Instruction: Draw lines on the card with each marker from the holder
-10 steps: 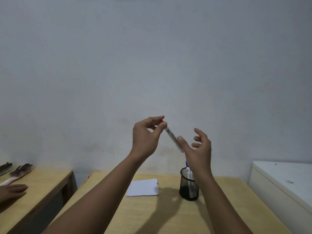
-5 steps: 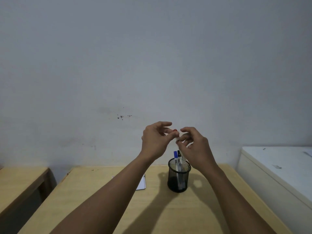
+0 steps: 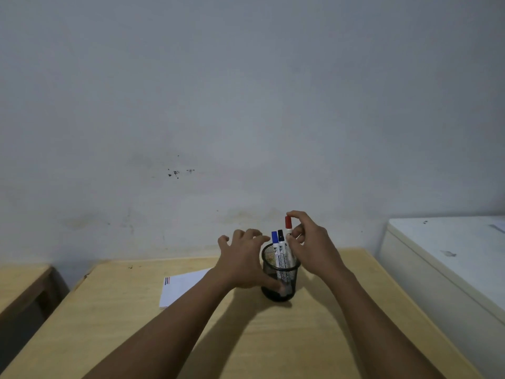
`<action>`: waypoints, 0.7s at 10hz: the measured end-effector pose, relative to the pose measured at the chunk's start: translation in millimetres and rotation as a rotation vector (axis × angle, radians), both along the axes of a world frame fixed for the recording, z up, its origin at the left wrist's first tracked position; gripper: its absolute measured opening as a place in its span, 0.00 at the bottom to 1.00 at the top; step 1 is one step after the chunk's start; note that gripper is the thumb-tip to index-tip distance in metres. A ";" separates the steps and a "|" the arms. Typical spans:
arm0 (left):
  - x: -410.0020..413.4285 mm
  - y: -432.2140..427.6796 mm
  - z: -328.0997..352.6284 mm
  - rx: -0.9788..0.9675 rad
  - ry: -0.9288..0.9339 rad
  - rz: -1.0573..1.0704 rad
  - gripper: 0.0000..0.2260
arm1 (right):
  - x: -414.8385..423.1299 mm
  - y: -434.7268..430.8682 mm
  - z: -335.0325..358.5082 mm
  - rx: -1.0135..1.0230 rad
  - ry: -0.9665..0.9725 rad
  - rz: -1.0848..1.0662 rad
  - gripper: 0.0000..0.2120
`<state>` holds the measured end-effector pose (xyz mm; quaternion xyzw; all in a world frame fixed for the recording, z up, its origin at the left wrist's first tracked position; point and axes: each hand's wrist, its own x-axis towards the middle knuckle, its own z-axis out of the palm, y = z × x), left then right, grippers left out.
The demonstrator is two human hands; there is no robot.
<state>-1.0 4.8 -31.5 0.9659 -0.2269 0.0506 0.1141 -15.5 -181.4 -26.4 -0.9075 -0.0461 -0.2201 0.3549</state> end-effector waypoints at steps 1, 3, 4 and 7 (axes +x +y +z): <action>5.4 -4.1 -6.7 0.007 0.028 -0.005 0.52 | 5.6 -1.8 -6.9 -0.020 0.040 -0.024 0.22; 7.4 -6.5 -11.2 -0.009 0.040 -0.019 0.53 | 14.8 -4.1 -16.2 -0.016 0.091 -0.043 0.16; 8.5 -5.8 -12.0 -0.011 0.038 -0.022 0.53 | 17.4 -4.8 -21.1 -0.037 0.107 -0.072 0.16; 6.6 -3.8 -5.1 -0.050 0.065 0.011 0.53 | 14.7 -2.3 -18.5 -0.057 0.066 -0.111 0.24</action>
